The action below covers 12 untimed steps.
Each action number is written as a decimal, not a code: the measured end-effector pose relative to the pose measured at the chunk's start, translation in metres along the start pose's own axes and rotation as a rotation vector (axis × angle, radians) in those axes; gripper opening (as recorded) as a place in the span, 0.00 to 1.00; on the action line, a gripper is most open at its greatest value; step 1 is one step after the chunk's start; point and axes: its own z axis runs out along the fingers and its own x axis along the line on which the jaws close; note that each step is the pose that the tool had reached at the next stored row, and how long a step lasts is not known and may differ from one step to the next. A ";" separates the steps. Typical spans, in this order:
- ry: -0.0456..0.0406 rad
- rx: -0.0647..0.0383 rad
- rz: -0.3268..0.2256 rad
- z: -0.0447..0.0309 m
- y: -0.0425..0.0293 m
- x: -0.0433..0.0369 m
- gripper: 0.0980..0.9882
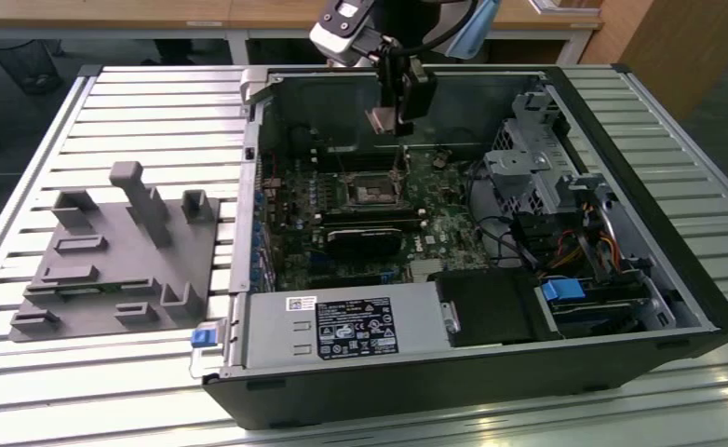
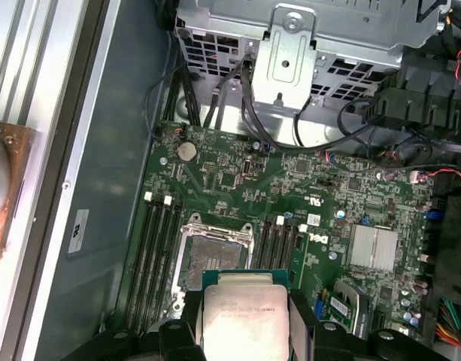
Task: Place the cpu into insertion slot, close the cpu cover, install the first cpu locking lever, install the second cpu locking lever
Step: 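Place the cpu into insertion slot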
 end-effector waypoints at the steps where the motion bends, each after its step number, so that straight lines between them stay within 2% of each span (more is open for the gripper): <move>1: 0.0001 0.000 0.000 0.0003 0.0000 0.0000 0.50; 12: -0.0002 0.000 0.000 0.0046 -0.0004 0.0000 0.50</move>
